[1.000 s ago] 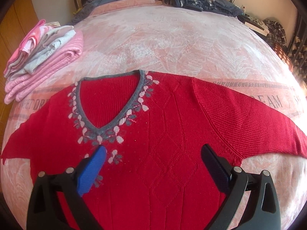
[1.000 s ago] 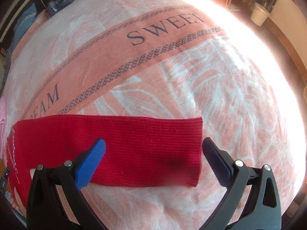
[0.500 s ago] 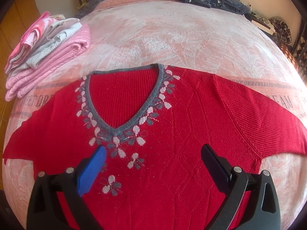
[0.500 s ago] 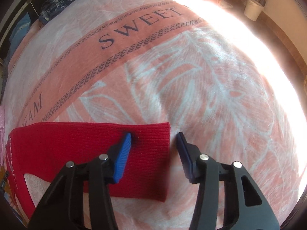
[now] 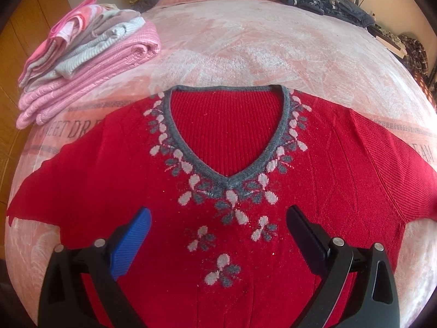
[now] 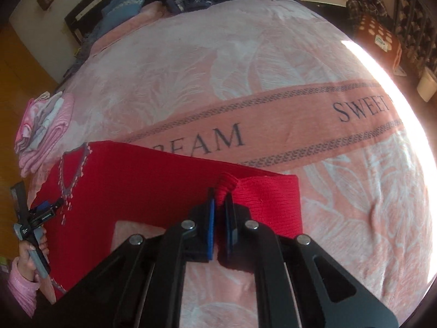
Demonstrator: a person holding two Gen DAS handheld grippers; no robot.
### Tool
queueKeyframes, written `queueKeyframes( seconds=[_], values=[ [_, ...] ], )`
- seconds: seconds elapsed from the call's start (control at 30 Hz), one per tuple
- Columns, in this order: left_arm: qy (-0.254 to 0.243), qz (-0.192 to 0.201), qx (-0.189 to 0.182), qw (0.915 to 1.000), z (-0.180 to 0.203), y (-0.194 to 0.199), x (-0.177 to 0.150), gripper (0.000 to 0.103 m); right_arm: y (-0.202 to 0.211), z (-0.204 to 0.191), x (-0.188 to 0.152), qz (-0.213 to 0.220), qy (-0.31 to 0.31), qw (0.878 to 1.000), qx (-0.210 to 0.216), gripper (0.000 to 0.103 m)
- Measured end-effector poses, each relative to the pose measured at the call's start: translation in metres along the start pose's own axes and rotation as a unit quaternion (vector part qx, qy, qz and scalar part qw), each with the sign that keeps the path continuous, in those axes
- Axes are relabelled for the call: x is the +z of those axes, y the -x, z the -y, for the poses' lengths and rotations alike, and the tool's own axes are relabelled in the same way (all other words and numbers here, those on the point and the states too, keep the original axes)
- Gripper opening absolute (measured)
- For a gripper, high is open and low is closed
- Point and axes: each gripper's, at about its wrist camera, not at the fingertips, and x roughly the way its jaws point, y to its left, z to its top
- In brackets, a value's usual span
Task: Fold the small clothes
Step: 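Fold the sleeve across the sweater body with the right tool while the left tool closes on the other sleeve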
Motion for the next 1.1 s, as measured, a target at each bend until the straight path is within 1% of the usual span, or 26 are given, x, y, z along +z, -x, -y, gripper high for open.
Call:
queueKeyframes(
  seconds=[0.1, 0.2, 0.3, 0.4, 0.47, 0.5, 0.53, 0.57, 0.6, 0.63, 0.67, 0.7, 0.77, 0.83, 0.9, 0.93, 1.03, 1.07, 1.1],
  values=[
    [0.008, -0.016, -0.01, 0.9998, -0.007, 0.003, 0.002, 0.099, -0.02, -0.077, 0.009, -0.026, 0.052, 0.998, 0.018, 0.005],
    [0.007, -0.019, -0.014, 0.9997, -0.01, 0.011, 0.003, 0.099, -0.047, -0.14, 0.01, -0.057, 0.084, 0.994, 0.033, 0.005],
    [0.0, -0.015, -0.024, 0.9996, -0.012, 0.022, 0.005, 0.099, -0.069, -0.191, 0.006, -0.081, 0.102, 0.99, 0.054, 0.005],
    [-0.011, -0.012, -0.032, 0.9994, -0.016, 0.033, 0.003, 0.099, -0.082, -0.235, 0.002, -0.089, 0.107, 0.985, 0.105, 0.005],
    [-0.018, -0.011, -0.033, 0.9992, -0.019, 0.037, 0.001, 0.099, -0.093, -0.258, -0.001, -0.105, 0.106, 0.98, 0.132, 0.007],
    [-0.02, -0.011, -0.036, 0.9991, -0.02, 0.038, -0.001, 0.099, -0.096, -0.267, -0.003, -0.115, 0.106, 0.979, 0.132, 0.017],
    [-0.021, -0.012, -0.042, 0.9988, -0.022, 0.039, -0.003, 0.099, -0.096, -0.271, -0.003, -0.118, 0.099, 0.979, 0.132, 0.036],
    [-0.022, -0.015, -0.05, 0.9984, -0.023, 0.039, -0.005, 0.099, -0.091, -0.27, -0.002, -0.111, 0.089, 0.98, 0.14, 0.041],
    [-0.023, -0.02, -0.06, 0.9977, -0.024, 0.037, -0.008, 0.099, -0.083, -0.268, 0.0, -0.097, 0.088, 0.981, 0.145, 0.038],
    [-0.023, -0.026, -0.07, 0.9969, -0.024, 0.035, -0.01, 0.099, -0.075, -0.265, 0.002, -0.083, 0.093, 0.982, 0.141, 0.036],
    [-0.024, -0.032, -0.077, 0.9962, -0.022, 0.032, -0.013, 0.099, -0.068, -0.259, 0.005, -0.071, 0.094, 0.985, 0.128, 0.036],
    [-0.026, -0.037, -0.082, 0.9956, -0.02, 0.029, -0.016, 0.099, -0.064, -0.25, 0.008, -0.064, 0.087, 0.988, 0.113, 0.038],
    [-0.034, -0.052, -0.091, 0.9939, -0.01, 0.02, -0.02, 0.099, -0.063, -0.227, 0.011, -0.059, 0.058, 0.991, 0.11, 0.038],
    [-0.035, -0.071, -0.102, 0.9916, 0.002, 0.012, -0.024, 0.099, -0.07, -0.202, 0.008, -0.059, 0.044, 0.993, 0.095, 0.037],
    [-0.031, -0.085, -0.122, 0.9885, 0.014, 0.006, -0.029, 0.099, -0.081, -0.181, 0.001, -0.07, 0.042, 0.995, 0.065, 0.037],
    [-0.03, -0.092, -0.133, 0.9864, 0.021, 0.003, -0.031, 0.099, -0.088, -0.169, -0.003, -0.078, 0.038, 0.995, 0.056, 0.034],
    [-0.03, -0.117, -0.158, 0.98, 0.043, -0.006, -0.036, 0.098, -0.098, -0.134, -0.014, -0.095, 0.017, 0.994, 0.046, 0.033],
    [-0.029, -0.123, -0.16, 0.9789, 0.05, -0.009, -0.036, 0.098, -0.098, -0.123, -0.015, -0.094, 0.011, 0.995, 0.045, 0.033],
    [-0.028, -0.122, -0.152, 0.9804, 0.055, -0.011, -0.035, 0.098, -0.097, -0.114, -0.016, -0.091, 0.006, 0.995, 0.043, 0.033]
  ],
)
